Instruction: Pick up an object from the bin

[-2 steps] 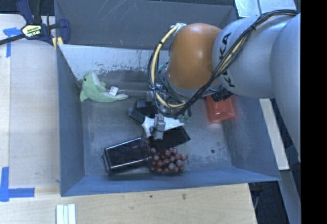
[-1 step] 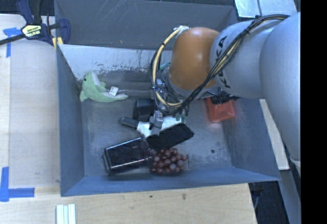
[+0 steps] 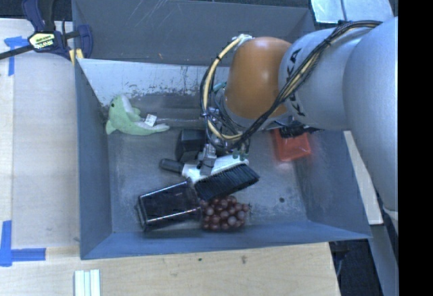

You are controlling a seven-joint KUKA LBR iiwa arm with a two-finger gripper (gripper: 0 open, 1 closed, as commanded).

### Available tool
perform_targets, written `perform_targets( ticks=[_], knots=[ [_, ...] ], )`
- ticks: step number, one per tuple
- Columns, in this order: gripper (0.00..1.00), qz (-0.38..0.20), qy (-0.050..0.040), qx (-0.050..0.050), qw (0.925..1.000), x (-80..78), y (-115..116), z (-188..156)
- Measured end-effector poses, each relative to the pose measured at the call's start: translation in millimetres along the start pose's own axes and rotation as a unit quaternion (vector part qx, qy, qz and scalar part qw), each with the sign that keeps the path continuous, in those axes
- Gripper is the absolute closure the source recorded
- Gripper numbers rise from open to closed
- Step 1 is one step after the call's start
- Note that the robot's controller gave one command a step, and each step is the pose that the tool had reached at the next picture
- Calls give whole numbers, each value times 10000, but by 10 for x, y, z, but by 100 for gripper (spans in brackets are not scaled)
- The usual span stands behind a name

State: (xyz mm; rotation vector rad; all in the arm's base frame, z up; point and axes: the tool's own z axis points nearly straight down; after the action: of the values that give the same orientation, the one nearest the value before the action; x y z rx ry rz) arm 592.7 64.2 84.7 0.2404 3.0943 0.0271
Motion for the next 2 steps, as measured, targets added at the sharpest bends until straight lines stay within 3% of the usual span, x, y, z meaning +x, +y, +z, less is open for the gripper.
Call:
perform_targets(
  ticks=[1,2],
  knots=[
    [0,-12,41,42,10000,54,19,-82],
    [0,-7,53,45,10000,10,136,-201]
  ],
)
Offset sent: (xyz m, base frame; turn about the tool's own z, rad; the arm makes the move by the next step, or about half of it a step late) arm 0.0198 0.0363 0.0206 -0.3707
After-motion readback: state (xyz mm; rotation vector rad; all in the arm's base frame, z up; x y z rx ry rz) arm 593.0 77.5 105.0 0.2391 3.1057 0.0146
